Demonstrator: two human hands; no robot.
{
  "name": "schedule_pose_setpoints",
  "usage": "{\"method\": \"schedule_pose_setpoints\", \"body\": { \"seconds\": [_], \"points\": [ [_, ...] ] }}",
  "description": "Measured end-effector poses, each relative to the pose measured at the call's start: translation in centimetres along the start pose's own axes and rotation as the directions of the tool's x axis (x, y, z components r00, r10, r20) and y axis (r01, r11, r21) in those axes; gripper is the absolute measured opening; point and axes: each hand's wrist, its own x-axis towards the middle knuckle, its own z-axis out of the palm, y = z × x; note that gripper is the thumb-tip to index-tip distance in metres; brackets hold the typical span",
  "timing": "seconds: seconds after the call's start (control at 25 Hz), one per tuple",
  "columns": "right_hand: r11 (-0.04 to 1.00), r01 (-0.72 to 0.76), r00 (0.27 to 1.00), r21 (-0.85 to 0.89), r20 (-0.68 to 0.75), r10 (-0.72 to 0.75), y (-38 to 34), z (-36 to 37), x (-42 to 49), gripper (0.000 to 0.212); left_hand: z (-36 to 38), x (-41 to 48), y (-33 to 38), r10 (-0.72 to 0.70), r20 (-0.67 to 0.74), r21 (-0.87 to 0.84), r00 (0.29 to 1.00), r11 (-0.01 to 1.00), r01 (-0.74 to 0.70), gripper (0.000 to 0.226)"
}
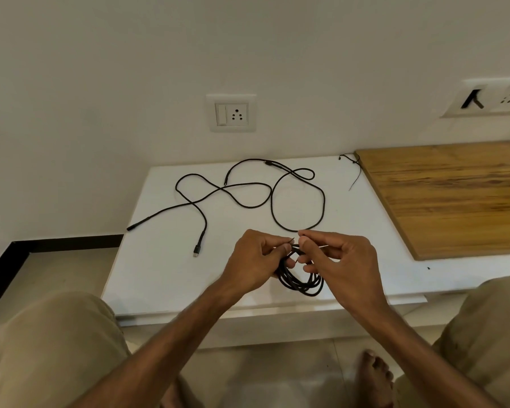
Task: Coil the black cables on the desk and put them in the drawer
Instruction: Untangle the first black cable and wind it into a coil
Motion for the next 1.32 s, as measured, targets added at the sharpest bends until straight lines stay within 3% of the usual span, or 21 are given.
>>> {"method": "schedule_pose_setpoints", "body": {
  "seconds": [0.24,0.48,1.0,1.16,1.32],
  "points": [
    [0.995,-0.044,0.999,0.084,0.005,0.044,-0.1,-0.2,0.0,0.014,0.4,0.0,-0.2,0.138,-0.067,0.119,0.988,0.984,-0.129,0.025],
    [0.996,0.05,0.999,0.076,-0.009,-0.049,-0.7,0.1,-0.4,0.015,0.7,-0.4,0.5,0.286,-0.094,0.203,0.954,0.943,-0.263,0.025],
    [0.991,0.094,0.992,-0.094,-0.076,-0.101,-0.1,0.2,-0.6,0.018,1.1,-0.9,0.7,0.3,-0.093,0.182,0.949,0.943,-0.28,0.023],
    [0.996,0.003,0.999,0.084,-0.037,0.0,-0.2,0.1,-0.2,0.014,0.9,-0.8,0.6,0.331,-0.063,0.221,0.941,0.925,-0.31,0.027],
    [0.999,0.037,0.999,0.028,0.016,-0.037,-0.4,0.0,-0.2,0.008,0.7,-0.7,0.4,0.344,-0.038,0.245,0.938,0.913,-0.325,0.027]
  ]
}}
